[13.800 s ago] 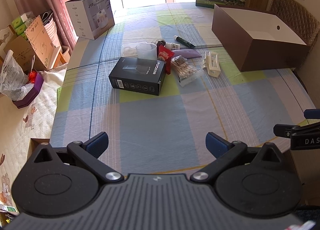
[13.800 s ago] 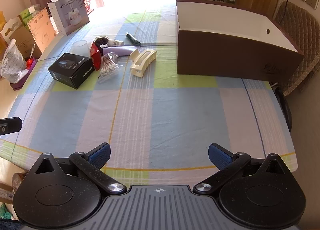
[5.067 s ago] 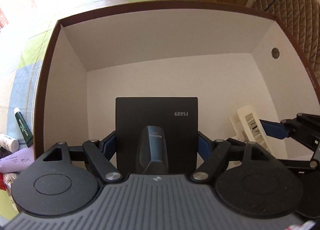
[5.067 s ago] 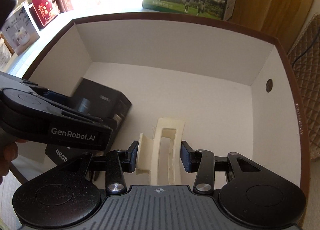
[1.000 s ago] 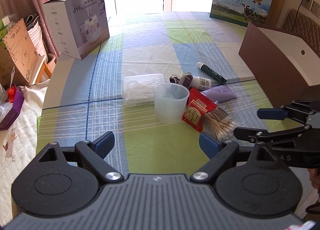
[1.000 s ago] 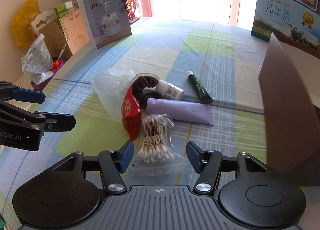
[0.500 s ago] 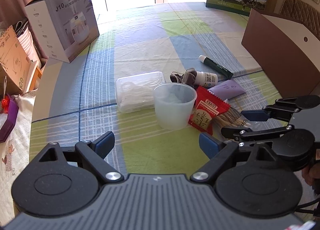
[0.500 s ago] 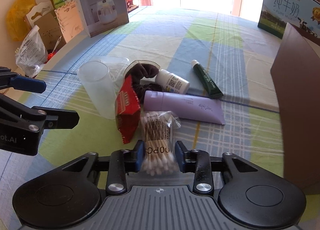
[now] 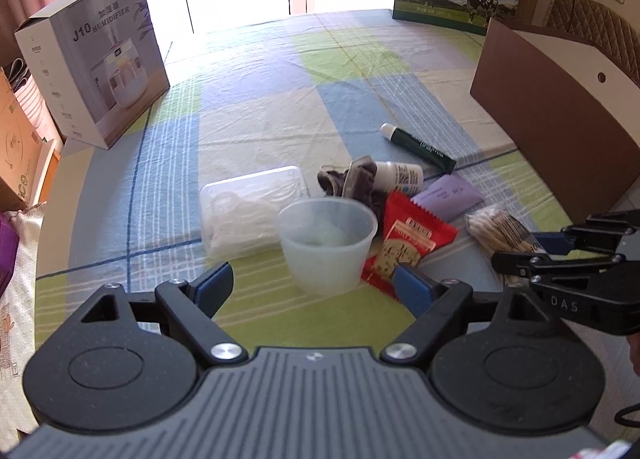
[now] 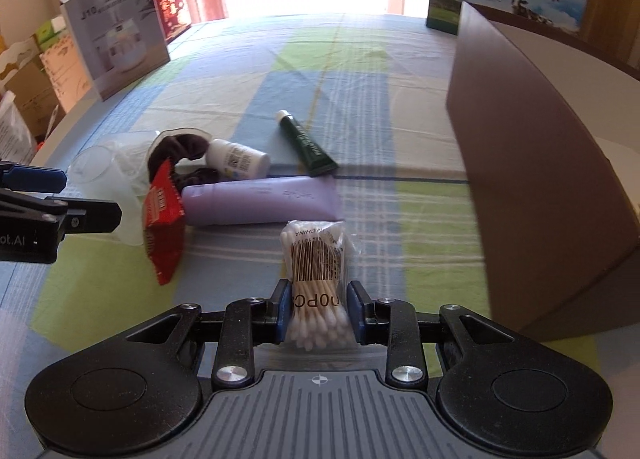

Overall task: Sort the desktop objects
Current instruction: 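Grasp the cotton swab bag with the right tool, then grasp the clear plastic cup with the left tool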

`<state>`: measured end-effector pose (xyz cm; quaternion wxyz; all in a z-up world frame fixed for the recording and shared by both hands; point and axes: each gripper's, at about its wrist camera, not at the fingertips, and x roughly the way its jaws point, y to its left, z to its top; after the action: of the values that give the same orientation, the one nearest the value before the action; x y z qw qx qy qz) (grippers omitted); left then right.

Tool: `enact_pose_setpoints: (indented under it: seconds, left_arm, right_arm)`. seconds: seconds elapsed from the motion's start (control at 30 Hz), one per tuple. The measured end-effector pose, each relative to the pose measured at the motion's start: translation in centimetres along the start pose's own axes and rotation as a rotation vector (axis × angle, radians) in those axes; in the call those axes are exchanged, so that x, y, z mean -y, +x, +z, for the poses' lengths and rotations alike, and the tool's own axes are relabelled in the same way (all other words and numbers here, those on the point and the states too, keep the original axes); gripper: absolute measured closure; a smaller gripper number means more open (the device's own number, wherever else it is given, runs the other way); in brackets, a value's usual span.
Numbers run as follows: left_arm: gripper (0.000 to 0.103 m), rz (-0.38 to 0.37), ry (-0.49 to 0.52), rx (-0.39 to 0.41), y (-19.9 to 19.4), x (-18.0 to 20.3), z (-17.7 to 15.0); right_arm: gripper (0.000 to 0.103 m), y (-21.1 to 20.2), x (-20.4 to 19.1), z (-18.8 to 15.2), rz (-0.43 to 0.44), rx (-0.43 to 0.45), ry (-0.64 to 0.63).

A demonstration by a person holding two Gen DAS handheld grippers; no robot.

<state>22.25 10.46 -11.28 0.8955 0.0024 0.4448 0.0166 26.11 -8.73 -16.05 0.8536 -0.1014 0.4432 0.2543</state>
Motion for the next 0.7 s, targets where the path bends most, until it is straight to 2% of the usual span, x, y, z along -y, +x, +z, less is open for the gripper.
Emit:
enact_pose_setpoints:
  seconds: [0.17,0.3,0.37,0.4,0.7]
  left_arm:
    - [0.023,-0.003,-0.004,0.013,0.9,0.4,0.9]
    - [0.034,-0.007,-0.013,0.022,1.5,0.4,1.3]
    - [0.044,-0.012,-0.011,0.023,1.7,0.4,1.4]
    - [0.054,-0.018,-0.009,0.022,1.7,0.3,1.4]
    - [0.054,-0.010,0.022,0.045,-0.2,0.5,0.5]
  right_arm:
    - [0.076,-0.1,0.7,-0.1,-0.022,0.005,0.024]
    - [0.075,-0.2,0.9,-0.2,-0.023,0.005,0.028]
    - [0.075,-0.3,1.0,-0.3,-0.023,0.005,0.032]
    - [0.075,-0.4,1.0,-0.3,-0.022,0.005,0.032]
    - [0.078,-1.1,0.7,-0.8,0.002,-0.006,0.002]
